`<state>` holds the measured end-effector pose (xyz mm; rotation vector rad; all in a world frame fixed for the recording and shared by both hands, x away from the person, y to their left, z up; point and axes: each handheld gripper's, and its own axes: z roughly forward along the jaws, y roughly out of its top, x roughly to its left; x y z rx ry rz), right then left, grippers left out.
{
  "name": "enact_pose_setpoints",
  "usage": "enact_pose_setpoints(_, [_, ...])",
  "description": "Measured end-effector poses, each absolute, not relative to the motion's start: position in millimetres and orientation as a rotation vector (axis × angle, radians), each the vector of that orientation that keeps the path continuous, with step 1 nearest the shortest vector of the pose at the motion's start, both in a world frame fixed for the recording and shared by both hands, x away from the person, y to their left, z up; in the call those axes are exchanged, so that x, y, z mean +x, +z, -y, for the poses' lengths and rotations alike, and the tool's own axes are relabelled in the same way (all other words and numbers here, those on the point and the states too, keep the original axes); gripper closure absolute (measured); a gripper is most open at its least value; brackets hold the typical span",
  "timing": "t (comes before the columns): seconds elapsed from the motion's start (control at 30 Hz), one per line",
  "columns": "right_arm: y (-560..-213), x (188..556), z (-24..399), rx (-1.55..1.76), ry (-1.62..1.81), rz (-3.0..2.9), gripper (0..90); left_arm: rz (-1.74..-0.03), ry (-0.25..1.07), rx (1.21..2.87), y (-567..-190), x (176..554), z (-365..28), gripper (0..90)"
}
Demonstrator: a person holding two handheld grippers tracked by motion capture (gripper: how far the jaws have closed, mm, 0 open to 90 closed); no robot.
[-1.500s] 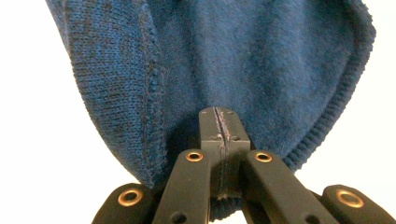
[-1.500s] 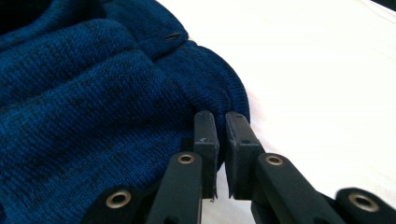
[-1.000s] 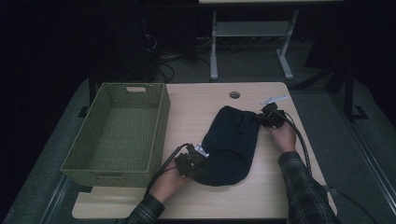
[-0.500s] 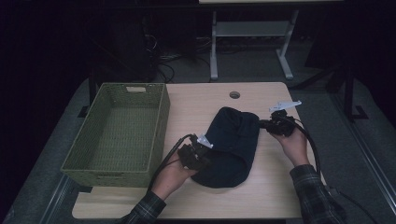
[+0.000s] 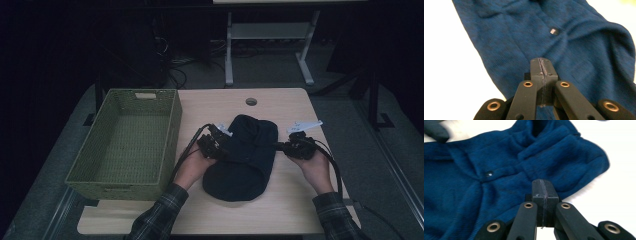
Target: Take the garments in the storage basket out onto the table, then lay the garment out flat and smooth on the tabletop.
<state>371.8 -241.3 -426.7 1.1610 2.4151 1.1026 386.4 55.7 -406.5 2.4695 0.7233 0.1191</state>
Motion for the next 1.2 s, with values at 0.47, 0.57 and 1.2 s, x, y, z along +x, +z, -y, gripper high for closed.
enact_pose_setpoints(0.47, [-442.0,355.8,221.3,1.096,1.094,-2.491,89.7,-0.795,0.162,2.507,-436.6,418.4,-42.4,90.0])
enact_pose_setpoints(0.57, [-446.3,355.8,219.4,1.101,1.080,-2.514,89.7,-0.803,0.158,2.534,-444.2,419.1,-41.6,89.9])
enact_pose_setpoints(1.2, [-461.4,359.0,218.2,1.125,0.951,-2.558,89.8,-0.747,0.048,2.523,-447.6,380.9,-49.3,90.0])
